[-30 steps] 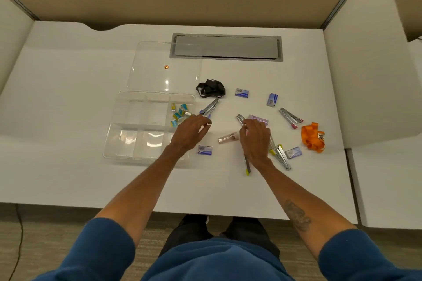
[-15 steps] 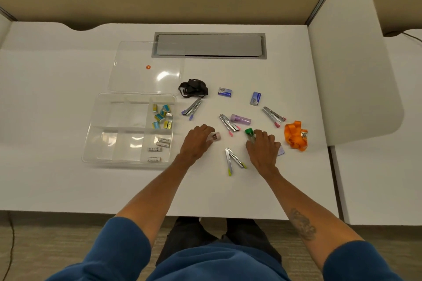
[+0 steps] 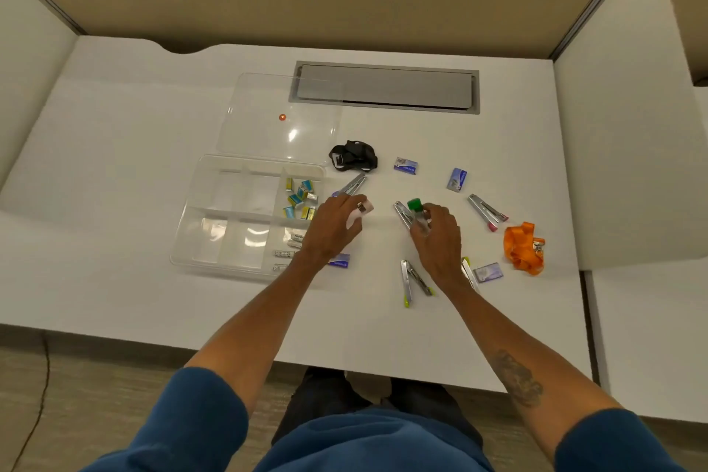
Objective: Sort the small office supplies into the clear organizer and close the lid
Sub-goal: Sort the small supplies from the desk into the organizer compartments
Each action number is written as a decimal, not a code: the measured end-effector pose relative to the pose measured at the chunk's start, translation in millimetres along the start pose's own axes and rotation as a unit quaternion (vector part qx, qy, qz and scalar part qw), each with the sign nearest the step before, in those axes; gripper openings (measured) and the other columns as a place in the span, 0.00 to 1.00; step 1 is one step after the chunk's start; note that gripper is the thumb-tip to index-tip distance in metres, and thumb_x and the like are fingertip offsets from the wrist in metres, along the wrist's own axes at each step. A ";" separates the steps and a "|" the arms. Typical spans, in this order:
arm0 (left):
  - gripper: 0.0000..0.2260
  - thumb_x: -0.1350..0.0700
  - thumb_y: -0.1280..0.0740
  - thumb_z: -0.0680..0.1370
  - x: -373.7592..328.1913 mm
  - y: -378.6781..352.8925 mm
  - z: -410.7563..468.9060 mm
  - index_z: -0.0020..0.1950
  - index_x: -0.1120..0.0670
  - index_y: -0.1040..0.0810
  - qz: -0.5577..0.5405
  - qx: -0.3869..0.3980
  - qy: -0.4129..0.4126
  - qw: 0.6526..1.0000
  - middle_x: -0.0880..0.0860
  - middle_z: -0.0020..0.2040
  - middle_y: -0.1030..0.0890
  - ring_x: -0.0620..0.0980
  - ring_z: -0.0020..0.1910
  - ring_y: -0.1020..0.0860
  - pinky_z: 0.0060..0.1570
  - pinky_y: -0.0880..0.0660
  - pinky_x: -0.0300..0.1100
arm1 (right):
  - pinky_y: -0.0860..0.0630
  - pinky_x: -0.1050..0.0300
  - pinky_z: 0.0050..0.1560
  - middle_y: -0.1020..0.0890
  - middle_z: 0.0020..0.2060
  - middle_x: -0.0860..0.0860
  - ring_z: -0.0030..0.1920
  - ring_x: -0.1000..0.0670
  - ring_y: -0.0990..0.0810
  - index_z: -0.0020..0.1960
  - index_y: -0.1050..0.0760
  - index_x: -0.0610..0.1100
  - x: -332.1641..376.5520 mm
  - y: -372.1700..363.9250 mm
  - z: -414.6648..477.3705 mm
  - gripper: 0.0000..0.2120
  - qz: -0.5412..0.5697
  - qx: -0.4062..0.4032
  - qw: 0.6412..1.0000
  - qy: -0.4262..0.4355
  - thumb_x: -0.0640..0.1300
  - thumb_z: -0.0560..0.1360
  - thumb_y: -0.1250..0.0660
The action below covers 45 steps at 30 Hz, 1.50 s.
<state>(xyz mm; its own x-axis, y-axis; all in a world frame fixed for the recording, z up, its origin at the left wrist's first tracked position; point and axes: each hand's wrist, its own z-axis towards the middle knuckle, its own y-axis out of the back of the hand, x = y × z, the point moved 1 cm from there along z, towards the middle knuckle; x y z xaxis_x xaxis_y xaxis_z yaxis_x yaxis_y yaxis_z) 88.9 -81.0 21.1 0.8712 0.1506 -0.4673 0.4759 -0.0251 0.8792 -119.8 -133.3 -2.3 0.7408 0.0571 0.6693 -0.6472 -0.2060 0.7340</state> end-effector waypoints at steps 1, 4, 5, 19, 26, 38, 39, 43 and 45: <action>0.19 0.58 0.34 0.78 7.2 7.7 -0.1 0.69 0.55 0.27 0.004 -0.012 0.006 1.000 0.56 0.59 0.20 0.55 0.56 0.22 0.57 0.25 0.47 | 0.24 0.47 0.57 0.21 0.56 0.46 0.55 0.45 0.22 0.64 0.28 0.42 12.7 -6.0 3.7 0.16 0.033 0.003 0.999 -0.005 0.44 0.77 0.34; 0.20 0.56 0.33 0.77 33.4 29.7 -5.9 0.69 0.54 0.27 -0.005 -0.040 0.035 0.999 0.55 0.60 0.20 0.54 0.57 0.22 0.59 0.26 0.47 | 0.21 0.47 0.55 0.23 0.58 0.47 0.54 0.47 0.22 0.65 0.29 0.44 52.6 -28.4 11.0 0.17 0.086 0.016 0.996 -0.003 0.44 0.77 0.33; 0.20 0.56 0.32 0.77 43.5 36.8 -9.0 0.69 0.54 0.27 -0.005 -0.052 0.043 0.998 0.55 0.60 0.20 0.55 0.57 0.22 0.59 0.25 0.48 | 0.21 0.48 0.54 0.23 0.58 0.48 0.54 0.48 0.22 0.64 0.29 0.44 65.9 -36.7 12.1 0.17 0.096 0.019 0.995 0.005 0.44 0.76 0.33; 0.19 0.51 0.36 0.80 155.3 83.7 -37.6 0.71 0.49 0.30 0.042 -0.065 0.184 0.980 0.54 0.60 0.21 0.57 0.58 0.24 0.57 0.32 0.53 | 0.25 0.57 0.46 0.21 0.50 0.52 0.47 0.52 0.22 0.68 0.33 0.52 201.4 -142.0 -0.8 0.23 0.155 0.151 0.974 0.072 0.49 0.75 0.31; 0.21 0.46 0.37 0.80 183.2 93.4 -23.0 0.71 0.51 0.30 0.114 -0.031 0.175 0.977 0.53 0.60 0.19 0.56 0.59 0.25 0.55 0.34 0.51 | 0.22 0.45 0.49 0.19 0.51 0.45 0.51 0.43 0.21 0.64 0.32 0.45 229.4 -180.2 4.1 0.20 -0.035 0.108 0.984 0.139 0.53 0.77 0.33; 0.18 0.45 0.39 0.81 192.0 87.8 -8.2 0.66 0.54 0.28 0.212 0.038 0.138 0.967 0.53 0.59 0.19 0.57 0.60 0.25 0.57 0.32 0.51 | 0.28 0.49 0.53 0.25 0.58 0.44 0.58 0.45 0.26 0.59 0.28 0.41 233.9 -200.4 14.5 0.10 -0.242 0.121 0.944 0.191 0.42 0.79 0.40; 0.18 0.44 0.41 0.82 191.4 86.7 -7.0 0.65 0.54 0.27 0.219 0.038 0.139 0.965 0.53 0.59 0.19 0.57 0.60 0.25 0.57 0.31 0.51 | 0.28 0.48 0.54 0.26 0.58 0.44 0.59 0.44 0.26 0.59 0.28 0.40 233.5 -199.8 14.9 0.11 -0.240 0.123 0.945 0.185 0.42 0.79 0.41; 0.20 0.43 0.43 0.82 187.0 84.9 -1.4 0.64 0.56 0.25 0.213 0.011 0.147 0.966 0.56 0.58 0.18 0.58 0.59 0.24 0.56 0.29 0.52 | 0.26 0.50 0.55 0.24 0.58 0.45 0.58 0.46 0.25 0.60 0.27 0.40 225.8 -189.9 17.4 0.12 -0.193 0.108 0.959 0.175 0.44 0.80 0.42; 0.19 0.44 0.43 0.82 180.5 83.1 1.2 0.64 0.56 0.25 0.185 -0.016 0.144 0.972 0.56 0.58 0.18 0.58 0.59 0.24 0.57 0.29 0.52 | 0.25 0.51 0.52 0.23 0.56 0.45 0.55 0.46 0.23 0.60 0.26 0.41 216.9 -178.6 18.3 0.13 -0.158 0.084 0.969 0.172 0.45 0.81 0.42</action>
<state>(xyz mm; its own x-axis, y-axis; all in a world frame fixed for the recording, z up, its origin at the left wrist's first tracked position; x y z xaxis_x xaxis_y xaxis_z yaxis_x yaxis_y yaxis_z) 285.8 -57.1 9.8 0.9094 0.4086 -0.0777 0.1293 -0.1001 0.9865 159.8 -102.0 9.6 0.7749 0.4590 0.4347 -0.3385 -0.2794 0.8985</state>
